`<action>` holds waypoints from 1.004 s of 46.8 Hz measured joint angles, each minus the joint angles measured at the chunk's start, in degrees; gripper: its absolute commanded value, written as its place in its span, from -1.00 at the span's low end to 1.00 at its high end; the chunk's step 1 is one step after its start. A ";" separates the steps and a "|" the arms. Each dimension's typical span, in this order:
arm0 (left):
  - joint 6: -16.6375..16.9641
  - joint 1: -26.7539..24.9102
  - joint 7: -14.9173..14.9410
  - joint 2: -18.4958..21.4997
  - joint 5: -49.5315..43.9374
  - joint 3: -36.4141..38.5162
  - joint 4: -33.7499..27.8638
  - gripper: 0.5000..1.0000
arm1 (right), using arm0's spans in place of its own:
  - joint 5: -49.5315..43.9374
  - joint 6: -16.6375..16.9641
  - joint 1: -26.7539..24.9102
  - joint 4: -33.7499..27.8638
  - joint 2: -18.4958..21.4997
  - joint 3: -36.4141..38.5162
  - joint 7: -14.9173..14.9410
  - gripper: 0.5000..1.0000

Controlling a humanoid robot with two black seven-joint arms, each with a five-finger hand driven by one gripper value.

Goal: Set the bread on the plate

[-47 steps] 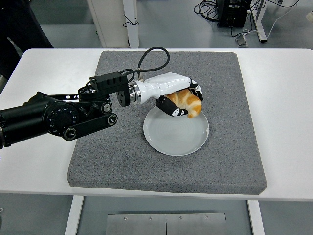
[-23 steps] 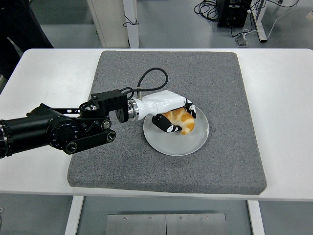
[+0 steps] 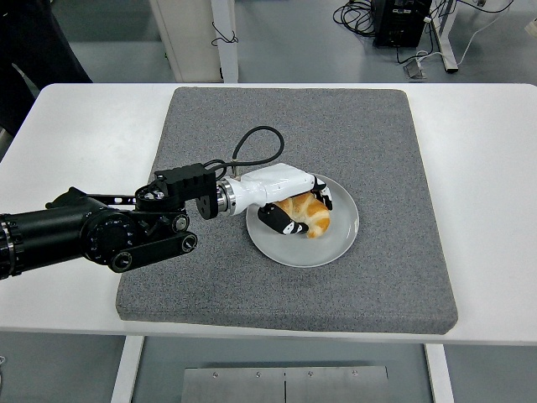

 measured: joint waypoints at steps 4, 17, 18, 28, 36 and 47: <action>0.00 0.15 -0.24 0.06 -0.33 -0.22 -0.06 0.67 | 0.00 0.00 0.00 0.00 0.00 0.00 0.00 1.00; -2.37 0.32 -3.65 3.07 -1.61 -4.84 -3.14 0.87 | 0.00 0.00 -0.01 0.00 0.00 0.01 0.00 1.00; -2.90 0.33 -3.68 3.61 -1.87 -5.12 -3.76 0.87 | 0.00 0.00 -0.01 0.00 0.00 0.01 0.01 1.00; -9.80 -0.17 -5.45 9.89 -4.38 -11.60 -9.47 0.92 | 0.00 0.00 -0.01 0.00 0.00 0.01 0.00 1.00; -15.14 0.36 -5.66 13.15 -9.88 -18.49 -9.53 0.96 | 0.00 -0.01 0.01 0.00 -0.01 0.00 0.01 1.00; -15.85 0.41 -5.74 16.00 -20.65 -21.37 -9.22 0.96 | 0.00 -0.02 0.00 0.00 -0.01 0.00 0.00 1.00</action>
